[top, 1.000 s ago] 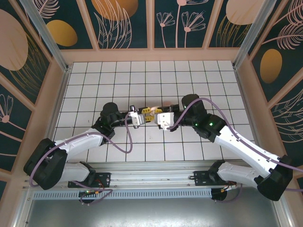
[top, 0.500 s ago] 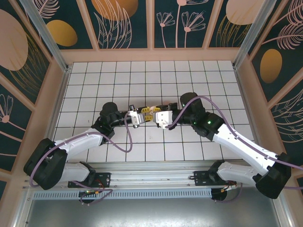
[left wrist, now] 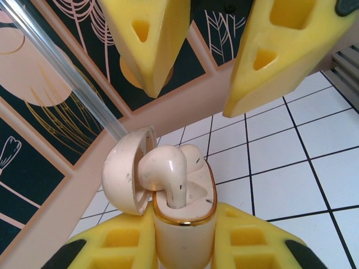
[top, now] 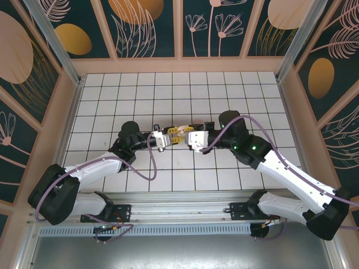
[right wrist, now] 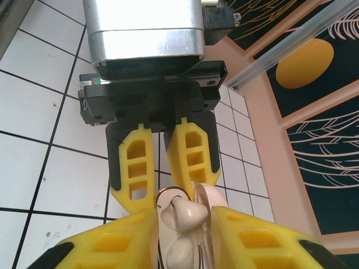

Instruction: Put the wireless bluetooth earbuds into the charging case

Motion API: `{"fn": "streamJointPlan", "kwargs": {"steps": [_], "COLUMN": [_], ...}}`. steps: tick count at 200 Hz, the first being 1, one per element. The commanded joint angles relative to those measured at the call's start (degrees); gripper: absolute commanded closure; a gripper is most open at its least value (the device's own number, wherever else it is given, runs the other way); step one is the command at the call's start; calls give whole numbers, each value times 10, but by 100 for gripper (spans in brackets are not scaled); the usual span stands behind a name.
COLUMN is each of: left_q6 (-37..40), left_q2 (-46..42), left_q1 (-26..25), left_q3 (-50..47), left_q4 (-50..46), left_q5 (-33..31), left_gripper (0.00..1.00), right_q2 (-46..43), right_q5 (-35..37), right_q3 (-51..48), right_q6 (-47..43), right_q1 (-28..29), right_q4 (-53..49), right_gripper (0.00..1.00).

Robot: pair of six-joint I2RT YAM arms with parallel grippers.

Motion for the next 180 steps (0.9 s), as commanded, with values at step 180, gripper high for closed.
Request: {"fn": "streamJointPlan", "kwargs": {"steps": [180], "left_q6": [-6], "left_q2": [-16], "left_q1": [-4], "left_q3": [11], "left_q4": [20], "left_q5": [18], "left_gripper": [81], "right_q2": [55], "right_q5": [11], "right_q3": [28], "right_q6": [-28], "right_q1": [6], "right_q4": [-3], "right_gripper": [69]}}
